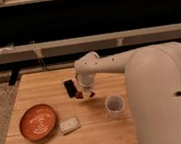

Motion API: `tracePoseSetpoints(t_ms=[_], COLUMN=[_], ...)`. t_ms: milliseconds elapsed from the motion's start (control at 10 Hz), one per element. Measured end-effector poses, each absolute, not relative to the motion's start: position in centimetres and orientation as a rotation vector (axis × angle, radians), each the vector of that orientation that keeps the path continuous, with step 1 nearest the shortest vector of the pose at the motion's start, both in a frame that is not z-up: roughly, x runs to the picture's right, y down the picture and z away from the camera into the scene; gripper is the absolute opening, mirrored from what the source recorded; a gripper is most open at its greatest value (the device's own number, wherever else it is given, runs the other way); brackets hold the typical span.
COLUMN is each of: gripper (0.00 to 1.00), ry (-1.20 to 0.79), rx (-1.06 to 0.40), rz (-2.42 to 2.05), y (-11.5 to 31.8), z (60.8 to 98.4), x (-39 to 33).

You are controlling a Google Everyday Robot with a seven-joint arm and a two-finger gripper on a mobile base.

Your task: Place the pepper on the white sponge

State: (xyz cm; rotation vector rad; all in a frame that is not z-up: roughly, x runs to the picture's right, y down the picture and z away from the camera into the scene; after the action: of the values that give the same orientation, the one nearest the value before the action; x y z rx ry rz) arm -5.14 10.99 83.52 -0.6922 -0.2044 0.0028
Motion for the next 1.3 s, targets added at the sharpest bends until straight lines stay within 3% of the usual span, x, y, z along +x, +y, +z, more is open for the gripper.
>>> tracePoseSetpoints(t_ms=[600, 1300], gripper=[0.0, 0.0], ry=[-0.379, -0.401], rx=[-0.73, -0.759], rz=[-0.275, -0.425], y=[14.2, 19.5], z=[76.3, 74.4], x=[-12.2, -14.3])
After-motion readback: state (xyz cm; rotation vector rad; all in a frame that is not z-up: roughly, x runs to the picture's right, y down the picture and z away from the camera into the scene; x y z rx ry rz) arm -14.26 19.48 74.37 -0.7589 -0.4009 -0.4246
